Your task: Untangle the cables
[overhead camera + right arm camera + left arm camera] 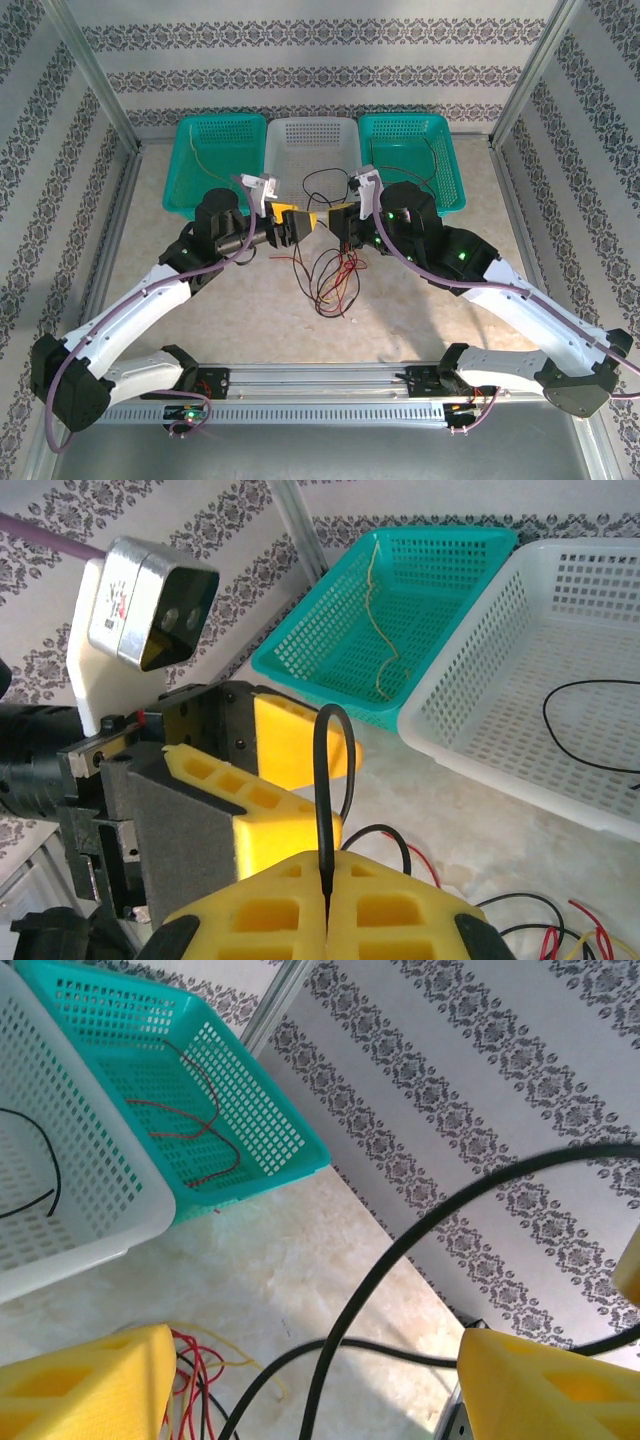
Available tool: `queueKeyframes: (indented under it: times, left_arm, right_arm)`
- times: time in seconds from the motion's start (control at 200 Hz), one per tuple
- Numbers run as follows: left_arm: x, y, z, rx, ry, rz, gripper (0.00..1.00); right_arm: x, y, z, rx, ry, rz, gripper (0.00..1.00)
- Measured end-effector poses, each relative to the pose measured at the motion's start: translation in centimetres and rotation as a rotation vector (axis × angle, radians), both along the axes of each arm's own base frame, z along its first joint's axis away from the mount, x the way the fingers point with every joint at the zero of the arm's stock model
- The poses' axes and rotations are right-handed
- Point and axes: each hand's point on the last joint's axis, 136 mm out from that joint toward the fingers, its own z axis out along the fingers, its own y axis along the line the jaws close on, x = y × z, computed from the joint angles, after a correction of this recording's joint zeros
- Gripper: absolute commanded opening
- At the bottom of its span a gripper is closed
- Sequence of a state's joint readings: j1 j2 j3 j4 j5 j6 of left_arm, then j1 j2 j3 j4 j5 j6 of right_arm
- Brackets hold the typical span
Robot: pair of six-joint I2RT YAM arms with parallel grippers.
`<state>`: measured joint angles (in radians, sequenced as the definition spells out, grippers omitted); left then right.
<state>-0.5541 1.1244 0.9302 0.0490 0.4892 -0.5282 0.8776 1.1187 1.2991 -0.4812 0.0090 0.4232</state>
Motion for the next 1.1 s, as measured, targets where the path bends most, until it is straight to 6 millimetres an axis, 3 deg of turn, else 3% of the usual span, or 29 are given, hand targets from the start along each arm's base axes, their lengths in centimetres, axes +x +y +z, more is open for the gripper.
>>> queueKeyframes:
  times: [0.1, 0.2, 0.34, 0.45, 0.67, 0.809, 0.874, 1.099]
  left_arm:
    - [0.3, -0.4, -0.4, 0.006, 0.006, -0.015, 0.45]
    - [0.4, -0.7, -1.0, 0.014, 0.017, -0.028, 0.20]
    - [0.4, -0.6, -0.6, 0.023, -0.009, -0.032, 0.00]
    - [0.1, 0.1, 0.6, 0.047, -0.046, -0.012, 0.00]
    - [-2.2, 1.6, 5.2, 0.077, -0.138, -0.026, 0.00]
    - [-3.4, 0.9, 7.3, 0.066, -0.099, -0.103, 0.00]
    - [-3.5, 0.5, 7.3, 0.059, -0.056, -0.124, 0.00]
    - [-3.1, 1.0, 5.6, 0.058, 0.083, -0.068, 0.00]
  right_arm:
    - [-0.1, 0.1, 0.0, 0.002, 0.003, 0.006, 0.00]
    - [-0.1, 0.1, 0.0, 0.003, 0.004, 0.010, 0.00]
    - [-0.1, 0.1, 0.0, 0.001, 0.003, 0.006, 0.01]
    - [0.5, -0.8, -0.8, -0.041, 0.007, -0.048, 0.06]
    - [2.5, -3.3, -3.4, -0.136, 0.051, -0.203, 0.41]
    - [3.3, -4.3, -4.7, -0.134, 0.084, -0.253, 0.60]
    - [3.5, -4.3, -4.9, -0.123, 0.097, -0.257, 0.71]
    - [3.5, -2.0, -5.1, -0.012, 0.114, -0.176, 0.78]
